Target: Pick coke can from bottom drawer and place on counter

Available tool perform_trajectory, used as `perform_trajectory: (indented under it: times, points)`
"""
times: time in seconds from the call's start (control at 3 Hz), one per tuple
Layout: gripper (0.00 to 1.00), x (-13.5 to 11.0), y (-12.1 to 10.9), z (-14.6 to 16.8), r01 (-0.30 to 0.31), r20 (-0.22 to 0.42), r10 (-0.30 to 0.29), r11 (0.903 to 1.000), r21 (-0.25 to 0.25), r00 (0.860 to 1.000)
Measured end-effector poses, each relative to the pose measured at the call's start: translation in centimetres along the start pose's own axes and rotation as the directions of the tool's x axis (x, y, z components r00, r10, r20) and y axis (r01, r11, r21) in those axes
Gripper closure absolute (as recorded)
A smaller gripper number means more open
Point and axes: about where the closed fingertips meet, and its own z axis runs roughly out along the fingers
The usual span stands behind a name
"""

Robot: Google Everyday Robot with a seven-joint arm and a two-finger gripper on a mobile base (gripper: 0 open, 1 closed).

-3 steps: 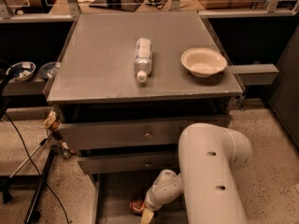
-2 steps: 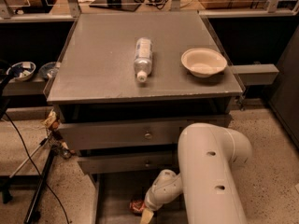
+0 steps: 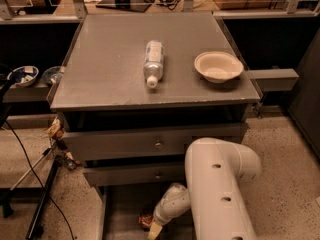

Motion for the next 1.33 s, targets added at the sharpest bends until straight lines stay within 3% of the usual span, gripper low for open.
perform_trajectory:
  times: [0.33,1.33]
  points:
    - [0.04,0.08,0.56,1.2,0.001,-0.005,-0.002,0.9999,-0.016,1.0]
    - [0.81,0.08,0.57,1.2,0.001,-0.005,-0.002,0.9999,-0.016,1.0]
